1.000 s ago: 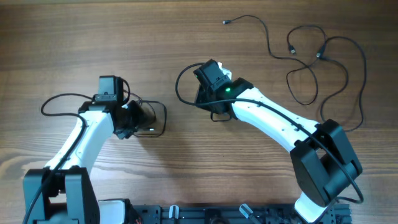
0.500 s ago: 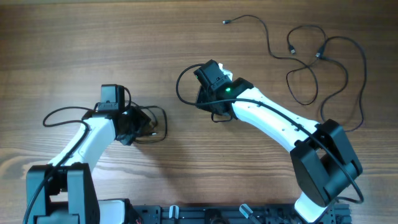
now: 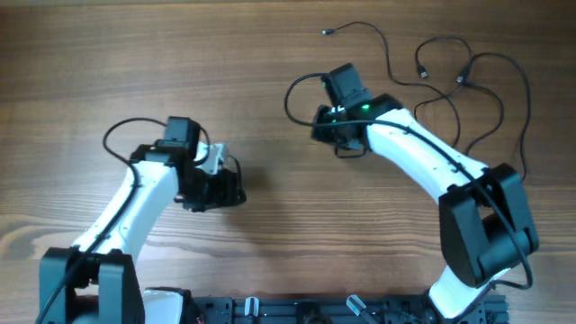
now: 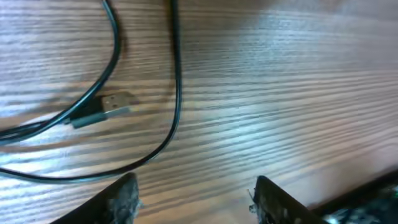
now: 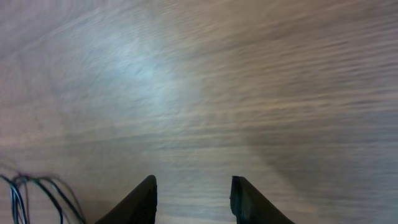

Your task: Untangle cables

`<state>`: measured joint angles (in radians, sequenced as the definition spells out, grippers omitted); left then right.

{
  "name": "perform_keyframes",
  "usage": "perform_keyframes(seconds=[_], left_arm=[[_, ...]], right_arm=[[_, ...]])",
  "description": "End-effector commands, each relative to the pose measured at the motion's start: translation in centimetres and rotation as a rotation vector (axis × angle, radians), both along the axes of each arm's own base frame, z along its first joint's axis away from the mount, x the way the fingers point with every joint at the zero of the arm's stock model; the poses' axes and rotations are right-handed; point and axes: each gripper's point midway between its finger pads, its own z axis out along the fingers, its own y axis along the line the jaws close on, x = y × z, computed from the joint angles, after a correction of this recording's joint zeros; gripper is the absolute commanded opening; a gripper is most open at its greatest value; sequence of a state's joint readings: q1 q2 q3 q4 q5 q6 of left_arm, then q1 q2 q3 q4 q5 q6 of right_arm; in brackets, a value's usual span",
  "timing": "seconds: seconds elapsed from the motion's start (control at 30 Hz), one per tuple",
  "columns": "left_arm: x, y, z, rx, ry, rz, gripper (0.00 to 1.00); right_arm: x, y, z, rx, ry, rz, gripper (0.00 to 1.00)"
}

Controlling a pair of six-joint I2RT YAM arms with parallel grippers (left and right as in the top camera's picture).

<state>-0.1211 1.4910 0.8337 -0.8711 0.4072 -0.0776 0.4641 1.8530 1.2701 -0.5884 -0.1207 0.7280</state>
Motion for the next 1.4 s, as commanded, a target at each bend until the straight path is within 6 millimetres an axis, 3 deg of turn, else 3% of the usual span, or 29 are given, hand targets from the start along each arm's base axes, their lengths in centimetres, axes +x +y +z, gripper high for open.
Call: perform_keyframes(seconds=[0.0,0.07,0.27,0.33,0.43,0.47,0.5,0.53,0.6,0.63,0.67,0.77,0.83,1.0,1.03,1.07,1.17,1.23,1.27,1.3,1.33,1.37], left_arm=[[0.4,1.3,-1.2,0.226,-0.075,-0.093,0.64],[0.6,1.8,-1.4,0.328,-0.107,-0.126,0.66],[-1.0,1.6,-3.1,0.411,-0.06,-0.185,0.65],[-1.7,1.9,-4.3,0.426,-0.022,-0.122,0.48],[-1.6,1.9,-4.7,0.423,-0.031,-0.113,0.27],[-1.4,1.8,-4.7,0.418,-0.041,-0.112,0.14],[-1.3,1.7,-4.7,0.415,-0.042,-0.111,0.14],[-1.4,1.7,-4.7,0.415,-0.039,-0.112,0.32],[-1.7,1.9,-4.7,0.424,-0.028,-0.115,0.43],[-1.7,1.9,-4.7,0.424,-0.028,-0.115,0.63],[-1.6,2.0,-4.7,0.429,-0.031,-0.114,1.0],[0.2,2.3,-4.6,0.466,-0.109,-0.105,1.0],[1.0,1.3,-4.6,0.425,-0.154,-0.134,0.98],[-1.7,-2.7,-4.6,0.329,-0.13,-0.338,0.8],[-1.9,-3.1,-4.7,0.359,-0.153,-0.397,0.62],[-2.0,-3.1,-4.7,0.391,-0.167,-0.419,0.57],[-1.7,-2.4,-4.5,0.495,-0.208,-0.459,0.6],[-1.4,-2.1,-4.5,0.52,-0.221,-0.458,0.5],[-1.4,-2.1,-4.5,0.522,-0.223,-0.457,0.38],[-1.4,-2.2,-4.5,0.514,-0.223,-0.457,0.13],[-1.4,-2.3,-4.5,0.513,-0.225,-0.457,0.04],[-1.1,-2.4,-4.4,0.509,-0.238,-0.461,0.04]], right_arm=[[-0.7,0.2,-0.5,0.013,0.033,0.03,0.42],[-0.7,0.1,-0.5,0.013,0.034,0.03,0.43],[-0.7,0.1,-0.5,0.013,0.034,0.03,0.45],[-0.7,0.1,-0.5,0.012,0.035,0.03,0.45],[-0.8,0.1,-0.6,0.012,0.037,0.03,0.45],[-0.8,0.1,-0.6,0.012,0.038,0.03,0.47],[-0.9,0.2,-0.5,0.019,0.041,0.033,0.52],[-1.0,0.5,-0.5,0.035,0.049,0.04,0.57],[-1.3,1.0,-0.4,0.06,0.061,0.05,0.58],[-1.3,1.0,-0.4,0.06,0.061,0.051,0.58],[-1.3,1.0,-0.4,0.061,0.061,0.051,0.59],[-1.3,1.0,-0.4,0.063,0.061,0.052,0.62],[-1.3,1.0,-0.4,0.063,0.06,0.052,0.62],[-1.5,0.9,-0.5,0.059,0.07,0.051,0.62],[-1.4,0.9,-0.4,0.06,0.069,0.052,0.62],[-1.4,0.9,-0.4,0.06,0.069,0.051,0.62],[-1.6,0.9,-0.5,0.057,0.074,0.052,0.62],[-1.5,0.7,-0.5,0.057,0.074,0.048,0.62],[-1.4,0.5,-0.5,0.057,0.075,0.041,0.62],[-1.2,0.2,-0.5,0.058,0.075,0.031,0.61],[-1.0,-0.1,-0.5,0.064,0.078,0.022,0.61],[-0.9,-0.2,-0.4,0.079,0.084,0.018,0.61]])
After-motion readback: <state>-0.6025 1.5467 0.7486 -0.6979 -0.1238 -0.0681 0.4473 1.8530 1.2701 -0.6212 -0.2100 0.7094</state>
